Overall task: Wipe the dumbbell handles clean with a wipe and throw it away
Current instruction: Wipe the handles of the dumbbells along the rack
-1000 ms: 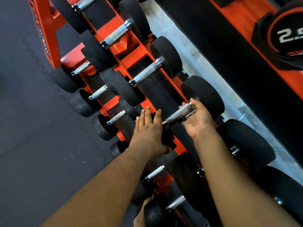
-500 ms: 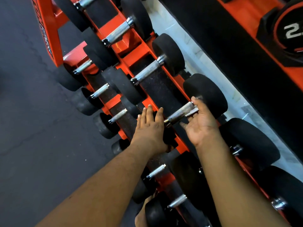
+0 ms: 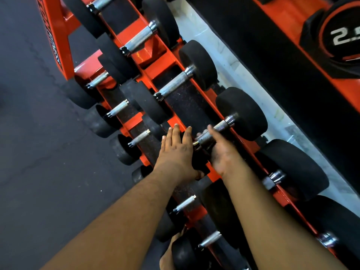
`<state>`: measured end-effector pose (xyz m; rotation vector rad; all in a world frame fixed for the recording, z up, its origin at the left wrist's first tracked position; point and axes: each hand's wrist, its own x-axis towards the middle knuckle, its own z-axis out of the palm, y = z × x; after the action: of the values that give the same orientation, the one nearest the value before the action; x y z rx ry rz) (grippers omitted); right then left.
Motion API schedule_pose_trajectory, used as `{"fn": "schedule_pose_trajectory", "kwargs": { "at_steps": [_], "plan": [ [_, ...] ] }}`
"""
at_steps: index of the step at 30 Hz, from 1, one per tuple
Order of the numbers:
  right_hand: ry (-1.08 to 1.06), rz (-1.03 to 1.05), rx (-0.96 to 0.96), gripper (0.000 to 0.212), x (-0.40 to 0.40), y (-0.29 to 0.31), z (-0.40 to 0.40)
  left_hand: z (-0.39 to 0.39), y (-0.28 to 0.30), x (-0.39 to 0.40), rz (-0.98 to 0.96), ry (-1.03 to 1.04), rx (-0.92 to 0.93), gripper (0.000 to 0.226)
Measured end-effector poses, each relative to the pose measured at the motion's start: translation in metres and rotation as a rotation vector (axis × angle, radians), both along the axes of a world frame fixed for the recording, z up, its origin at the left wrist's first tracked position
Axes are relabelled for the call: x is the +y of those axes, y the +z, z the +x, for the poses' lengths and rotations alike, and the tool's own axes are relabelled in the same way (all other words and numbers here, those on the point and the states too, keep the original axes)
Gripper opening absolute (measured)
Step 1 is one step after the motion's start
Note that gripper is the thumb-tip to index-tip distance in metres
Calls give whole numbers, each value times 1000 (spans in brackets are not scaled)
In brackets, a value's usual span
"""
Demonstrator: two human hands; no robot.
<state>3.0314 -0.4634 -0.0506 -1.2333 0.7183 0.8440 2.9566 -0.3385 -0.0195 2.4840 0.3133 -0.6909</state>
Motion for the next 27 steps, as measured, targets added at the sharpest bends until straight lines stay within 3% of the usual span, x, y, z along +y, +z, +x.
{"fn": "schedule_pose_trajectory", "kwargs": {
  "at_steps": [2, 5, 10, 12, 15, 17, 19, 21, 22, 27],
  "plan": [
    [45, -39, -16, 34, 3, -7, -13, 0, 0, 1, -1, -3, 2, 138],
    [7, -91, -109, 8, -3, -16, -30, 0, -1, 1, -6, -2, 8, 138],
    [-13, -184, -237, 24, -20, 1, -46, 0, -2, 0, -21, 12, -3, 139],
    [83, -259, -494, 27, -25, 14, -39, 0, -1, 0, -20, 14, 1, 143],
    [495, -694, -1160, 36, -32, 10, -7, 1, 0, 0, -23, 20, 5, 146],
    [929, -972, -1480, 45, -36, -4, 12, 1, 1, 0, -29, 22, 10, 146],
    [1486, -1126, -1670, 57, -43, -27, 9, 2, 2, 1, -30, 13, 10, 146],
    [1805, -1147, -1769, 65, -59, -39, 6, 0, 1, 1, -28, 13, 10, 145],
    [1813, -1195, -1770, 67, -66, -36, 8, 0, 1, 1, -26, 12, 11, 145],
    [1338, -1554, -1524, 69, -62, -29, 5, 2, 1, 1, -13, 11, 25, 145]
  ]
}}
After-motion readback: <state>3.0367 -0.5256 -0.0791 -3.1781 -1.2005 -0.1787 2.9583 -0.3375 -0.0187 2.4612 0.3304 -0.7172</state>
